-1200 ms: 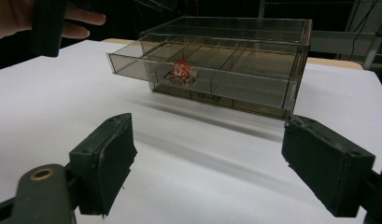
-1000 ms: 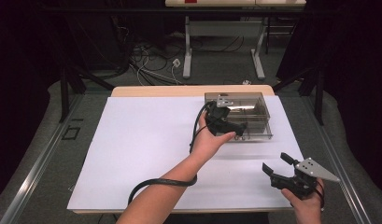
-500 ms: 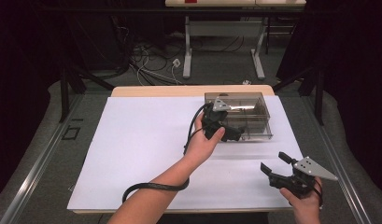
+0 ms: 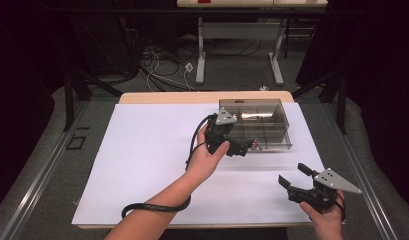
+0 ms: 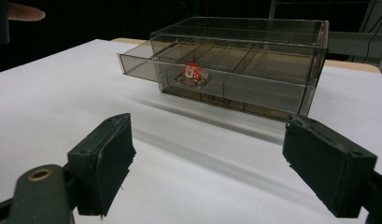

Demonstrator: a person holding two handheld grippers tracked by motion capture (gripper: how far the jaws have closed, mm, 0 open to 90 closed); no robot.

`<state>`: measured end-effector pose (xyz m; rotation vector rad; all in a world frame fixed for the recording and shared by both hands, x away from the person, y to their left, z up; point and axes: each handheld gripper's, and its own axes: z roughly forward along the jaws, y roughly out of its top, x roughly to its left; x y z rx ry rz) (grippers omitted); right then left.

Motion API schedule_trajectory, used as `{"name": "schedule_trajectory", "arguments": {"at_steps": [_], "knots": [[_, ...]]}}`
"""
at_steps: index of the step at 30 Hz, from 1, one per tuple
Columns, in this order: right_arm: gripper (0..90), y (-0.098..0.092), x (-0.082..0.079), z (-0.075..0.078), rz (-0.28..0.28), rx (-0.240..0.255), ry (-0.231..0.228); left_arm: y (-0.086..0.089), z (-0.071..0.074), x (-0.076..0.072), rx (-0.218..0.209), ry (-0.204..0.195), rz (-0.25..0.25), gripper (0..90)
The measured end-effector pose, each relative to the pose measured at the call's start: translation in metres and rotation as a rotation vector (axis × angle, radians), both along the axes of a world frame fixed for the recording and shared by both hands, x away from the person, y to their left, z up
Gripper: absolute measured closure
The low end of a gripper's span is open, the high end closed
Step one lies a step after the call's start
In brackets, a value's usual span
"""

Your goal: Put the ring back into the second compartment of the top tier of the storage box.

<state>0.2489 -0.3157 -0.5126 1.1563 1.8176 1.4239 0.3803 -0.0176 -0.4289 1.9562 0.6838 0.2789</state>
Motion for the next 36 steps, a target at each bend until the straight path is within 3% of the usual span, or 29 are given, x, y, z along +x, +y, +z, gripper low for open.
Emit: {"name": "schedule_trajectory", "arguments": {"at_steps": [5, 13, 22, 30, 36], "knots": [[15.4, 0.001, -0.001, 0.000, -0.008, -0.009, -0.004, 0.019, -0.002, -0.005, -0.011, 0.011, -0.002, 0.2], [15.0, 0.001, -0.003, -0.001, 0.000, -0.013, -0.006, 0.058, -0.005, -0.013, -0.048, 0.033, 0.037, 0.2], [15.0, 0.002, -0.002, -0.001, 0.000, 0.009, 0.011, 0.111, -0.014, -0.024, -0.082, 0.052, 0.108, 0.2], [15.0, 0.002, -0.002, -0.002, -0.008, 0.006, 0.017, 0.147, -0.022, -0.039, -0.087, 0.048, 0.139, 0.3], [15.0, 0.003, -0.002, -0.002, -0.007, -0.007, 0.016, 0.182, -0.034, -0.052, -0.119, 0.036, 0.183, 0.3]]}}
